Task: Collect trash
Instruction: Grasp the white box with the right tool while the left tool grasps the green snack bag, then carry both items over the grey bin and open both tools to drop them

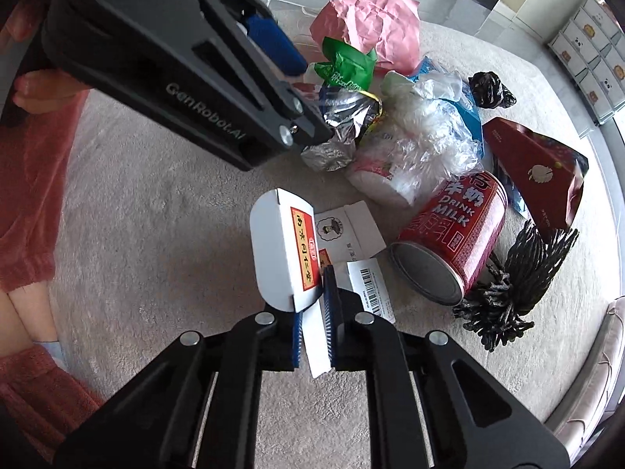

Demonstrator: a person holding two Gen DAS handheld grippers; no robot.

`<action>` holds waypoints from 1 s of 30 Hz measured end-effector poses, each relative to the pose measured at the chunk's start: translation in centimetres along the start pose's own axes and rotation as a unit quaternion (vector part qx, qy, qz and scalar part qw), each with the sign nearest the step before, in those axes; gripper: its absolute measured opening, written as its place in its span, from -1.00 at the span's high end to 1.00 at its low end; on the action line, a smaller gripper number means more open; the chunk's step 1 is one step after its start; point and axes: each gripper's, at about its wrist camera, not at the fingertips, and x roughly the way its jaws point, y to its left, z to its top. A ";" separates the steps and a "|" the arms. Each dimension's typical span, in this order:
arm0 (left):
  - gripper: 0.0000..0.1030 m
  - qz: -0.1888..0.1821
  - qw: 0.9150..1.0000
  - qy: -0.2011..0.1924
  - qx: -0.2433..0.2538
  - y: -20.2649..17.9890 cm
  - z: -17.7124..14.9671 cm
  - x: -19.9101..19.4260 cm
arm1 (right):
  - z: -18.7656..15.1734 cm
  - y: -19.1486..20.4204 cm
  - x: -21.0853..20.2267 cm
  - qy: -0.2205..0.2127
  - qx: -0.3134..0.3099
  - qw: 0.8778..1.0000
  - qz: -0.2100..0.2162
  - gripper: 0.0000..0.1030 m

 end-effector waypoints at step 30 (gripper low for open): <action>0.54 0.062 0.994 -0.083 -0.041 6.1 -8.1 -16.7 | 6.0 2.2 -13.3 -0.096 0.030 0.995 0.024 0.92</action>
